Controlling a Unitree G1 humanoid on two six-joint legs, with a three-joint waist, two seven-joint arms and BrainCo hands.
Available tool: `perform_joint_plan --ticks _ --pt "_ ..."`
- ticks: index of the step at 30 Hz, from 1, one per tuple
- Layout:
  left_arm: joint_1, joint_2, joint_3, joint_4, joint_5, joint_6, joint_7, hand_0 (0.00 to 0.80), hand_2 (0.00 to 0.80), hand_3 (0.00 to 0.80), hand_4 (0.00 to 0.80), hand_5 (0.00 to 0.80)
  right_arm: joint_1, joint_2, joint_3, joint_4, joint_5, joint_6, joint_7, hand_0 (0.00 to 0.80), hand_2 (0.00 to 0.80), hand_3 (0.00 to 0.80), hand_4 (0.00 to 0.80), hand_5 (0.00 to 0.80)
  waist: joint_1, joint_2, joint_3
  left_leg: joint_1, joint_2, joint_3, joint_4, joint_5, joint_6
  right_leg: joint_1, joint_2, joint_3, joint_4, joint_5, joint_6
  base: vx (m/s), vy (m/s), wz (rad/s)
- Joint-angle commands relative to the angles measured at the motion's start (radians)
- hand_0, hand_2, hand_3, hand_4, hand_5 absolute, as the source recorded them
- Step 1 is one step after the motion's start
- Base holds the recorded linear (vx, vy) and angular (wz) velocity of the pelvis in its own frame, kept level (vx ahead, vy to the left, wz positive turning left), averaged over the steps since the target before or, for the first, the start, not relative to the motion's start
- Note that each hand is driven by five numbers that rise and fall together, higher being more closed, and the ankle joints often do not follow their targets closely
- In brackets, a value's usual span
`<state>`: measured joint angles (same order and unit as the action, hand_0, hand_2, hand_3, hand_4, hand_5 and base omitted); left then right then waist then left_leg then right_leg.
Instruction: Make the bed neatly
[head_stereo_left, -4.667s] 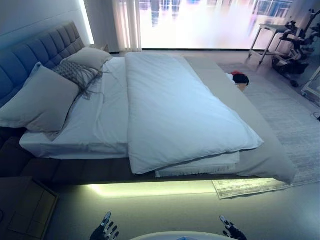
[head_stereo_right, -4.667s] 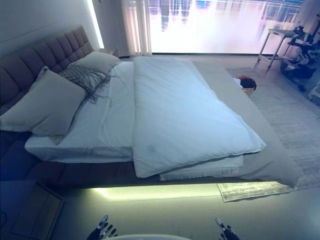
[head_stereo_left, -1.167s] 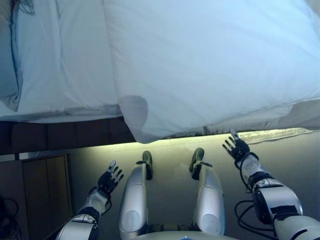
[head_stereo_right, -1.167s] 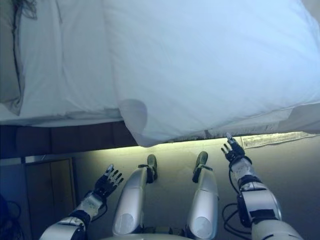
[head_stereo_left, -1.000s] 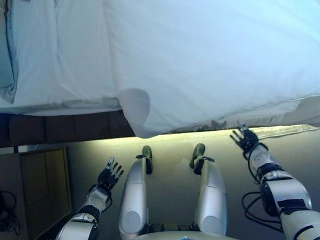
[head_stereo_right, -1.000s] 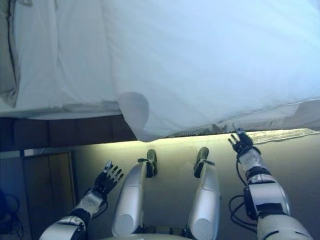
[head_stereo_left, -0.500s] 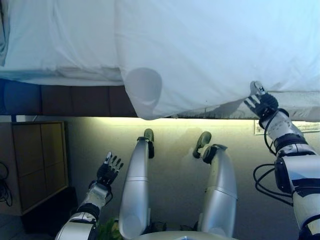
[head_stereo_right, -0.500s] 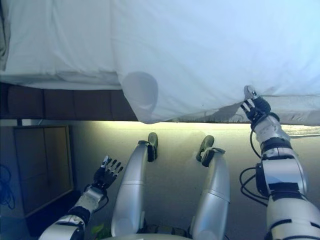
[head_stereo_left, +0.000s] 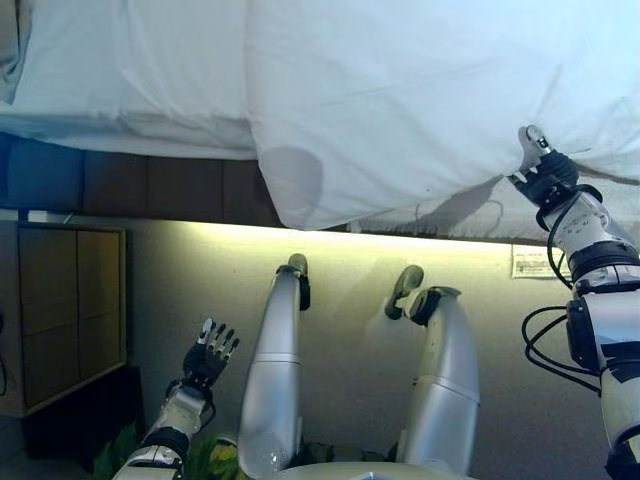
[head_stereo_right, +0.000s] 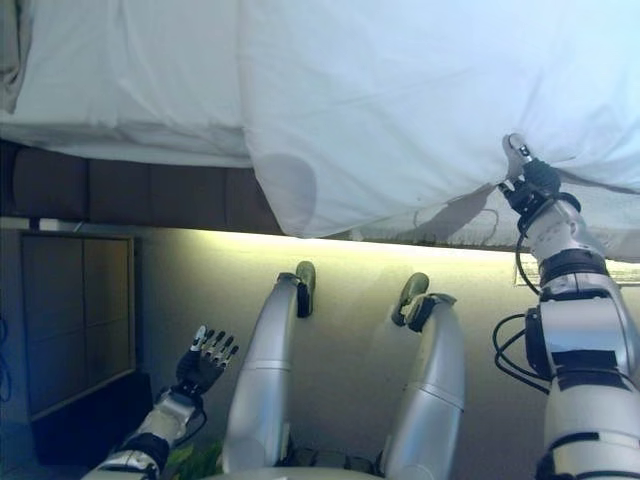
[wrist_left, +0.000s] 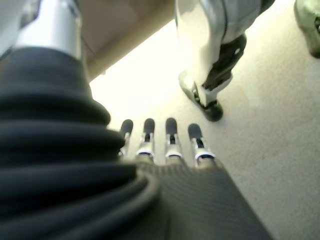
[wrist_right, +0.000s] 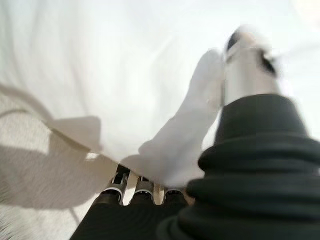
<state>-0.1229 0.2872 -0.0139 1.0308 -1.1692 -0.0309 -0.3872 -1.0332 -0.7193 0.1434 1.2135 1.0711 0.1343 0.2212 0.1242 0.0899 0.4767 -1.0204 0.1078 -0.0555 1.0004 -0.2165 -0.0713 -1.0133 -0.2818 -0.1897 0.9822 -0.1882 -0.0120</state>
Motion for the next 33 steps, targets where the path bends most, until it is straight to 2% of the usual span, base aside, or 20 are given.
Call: perform_joint_plan --ticks 1,11,17,21,25,29,33 --pt "0.099 0.023 -0.029 0.002 0.027 -0.019 -0.041 0.0 0.0 0.0 0.0 0.0 0.012 -0.012 -0.008 -0.132 0.015 -0.021 0.141 0.8 0.8 0.8 0.8 0.8 0.023 -0.01 -0.071 0.104 0.03 0.04 -0.124 0.029 0.035 0.118 -0.022 0.039 -0.094 0.003 0.027 0.098 0.063 -0.07" --pt "0.114 0.039 0.001 0.041 0.044 -0.024 -0.054 0.0 0.0 0.0 0.0 0.0 0.047 0.002 -0.071 -0.098 0.016 -0.051 0.185 0.8 0.8 0.8 0.8 0.8 0.034 -0.043 -0.123 0.379 0.046 0.094 -0.335 0.064 -0.006 0.411 -0.038 -0.032 -0.342 0.055 0.073 0.069 0.016 -0.04" --pt "0.098 0.047 0.018 0.029 0.034 -0.051 -0.075 0.0 0.0 0.0 0.0 0.0 0.051 -0.013 -0.076 -0.085 0.021 -0.032 0.199 0.8 0.8 0.8 0.8 0.8 0.036 -0.061 -0.142 0.479 0.06 0.102 -0.373 0.058 -0.013 0.523 -0.041 -0.056 -0.39 0.053 0.078 0.044 -0.014 0.01" --pt "0.044 0.089 0.013 -0.053 0.031 -0.066 -0.058 0.0 0.0 0.0 0.0 0.0 0.082 -0.009 -0.079 -0.079 0.014 -0.012 0.215 0.8 0.8 0.8 0.8 0.8 0.03 -0.067 -0.161 0.539 0.067 0.103 -0.379 0.045 -0.014 0.59 -0.038 -0.064 -0.407 0.047 0.078 0.086 -0.016 0.02" --pt "-0.072 0.183 -0.014 -0.182 -0.027 -0.067 -0.001 0.0 0.0 0.0 0.0 0.0 0.138 0.014 -0.068 -0.077 0.013 0.019 0.234 0.8 0.8 0.8 0.8 0.8 0.014 -0.071 -0.19 0.618 0.075 0.11 -0.435 0.056 -0.021 0.67 -0.016 -0.069 -0.478 0.062 0.088 0.108 -0.017 0.04" --pt "-0.172 0.224 -0.03 -0.271 -0.045 -0.073 0.07 0.0 0.0 0.0 0.0 0.0 0.181 0.053 -0.057 -0.073 0.0 0.019 0.246 0.8 0.8 0.8 0.8 0.8 0.001 -0.075 -0.217 0.703 0.075 0.119 -0.534 0.086 -0.033 0.756 0.013 -0.076 -0.592 0.09 0.103 0.106 -0.025 -0.05" --pt "-0.261 0.228 -0.055 -0.287 -0.052 -0.066 0.124 0.0 0.0 0.0 0.0 0.0 0.183 0.084 -0.037 -0.068 -0.005 0.017 0.247 0.8 0.8 0.8 0.8 0.8 -0.014 -0.078 -0.238 0.762 0.073 0.141 -0.63 0.144 -0.037 0.812 0.029 -0.094 -0.689 0.137 0.103 0.031 -0.013 -0.08"
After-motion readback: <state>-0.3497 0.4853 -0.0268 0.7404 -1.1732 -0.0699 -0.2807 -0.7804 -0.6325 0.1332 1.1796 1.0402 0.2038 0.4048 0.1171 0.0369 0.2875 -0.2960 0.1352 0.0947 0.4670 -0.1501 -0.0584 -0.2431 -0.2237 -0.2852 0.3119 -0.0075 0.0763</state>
